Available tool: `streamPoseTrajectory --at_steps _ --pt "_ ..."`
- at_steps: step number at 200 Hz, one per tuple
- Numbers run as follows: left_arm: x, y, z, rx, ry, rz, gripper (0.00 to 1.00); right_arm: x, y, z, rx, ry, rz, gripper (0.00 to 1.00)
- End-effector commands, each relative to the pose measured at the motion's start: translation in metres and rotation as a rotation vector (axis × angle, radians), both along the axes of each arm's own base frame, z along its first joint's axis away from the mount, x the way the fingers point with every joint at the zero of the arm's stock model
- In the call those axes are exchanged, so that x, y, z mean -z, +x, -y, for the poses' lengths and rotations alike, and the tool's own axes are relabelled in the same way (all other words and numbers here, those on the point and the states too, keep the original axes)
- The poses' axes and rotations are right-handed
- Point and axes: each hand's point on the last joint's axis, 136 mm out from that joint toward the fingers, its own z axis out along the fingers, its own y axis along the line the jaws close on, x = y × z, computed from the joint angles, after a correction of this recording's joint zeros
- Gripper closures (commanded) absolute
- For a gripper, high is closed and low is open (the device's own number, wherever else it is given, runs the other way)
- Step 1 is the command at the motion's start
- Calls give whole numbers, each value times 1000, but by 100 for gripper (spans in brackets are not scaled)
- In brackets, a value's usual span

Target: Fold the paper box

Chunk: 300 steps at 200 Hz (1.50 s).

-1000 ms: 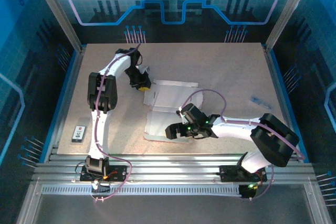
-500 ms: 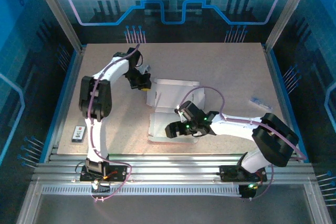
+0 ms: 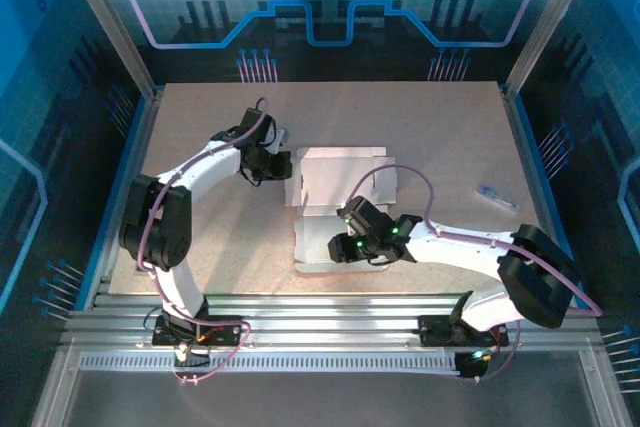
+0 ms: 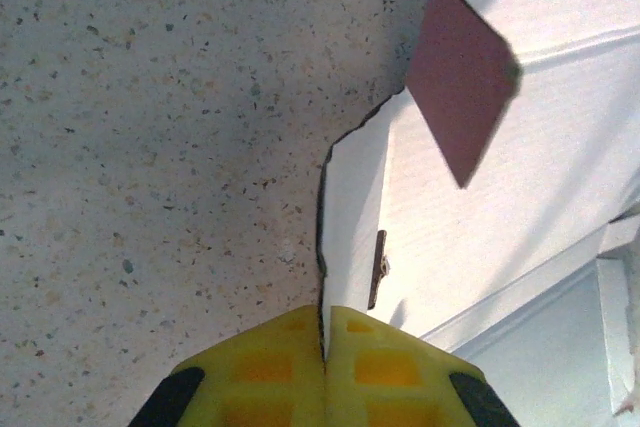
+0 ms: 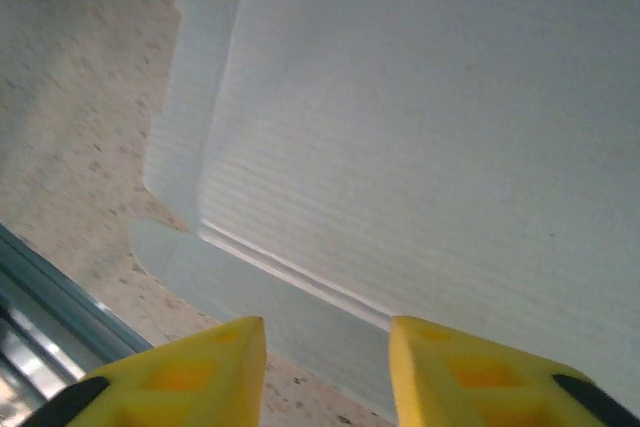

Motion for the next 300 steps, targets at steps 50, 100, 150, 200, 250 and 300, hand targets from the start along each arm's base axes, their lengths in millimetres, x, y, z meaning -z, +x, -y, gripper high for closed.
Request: streamPoseTrajectory --at_steps 50,100,150,200,250,300 --pt "-32 -23 4 -54 66 260 100 42 -11 4 77 -142 -44 88" --pt "-13 -54 -4 -72 95 269 96 47 -12 2 93 -158 -45 94" --pt "0 -80 -1 -58 113 295 90 45 -11 -1 107 -160 -38 94" --pt "8 -103 3 -35 114 284 88 45 -8 -6 120 -143 -35 94" --pt "23 -114 4 -54 110 250 88 40 -12 -21 73 -110 -34 95" --pt "21 -111 8 -76 110 199 89 39 -19 -38 10 -88 -35 94"
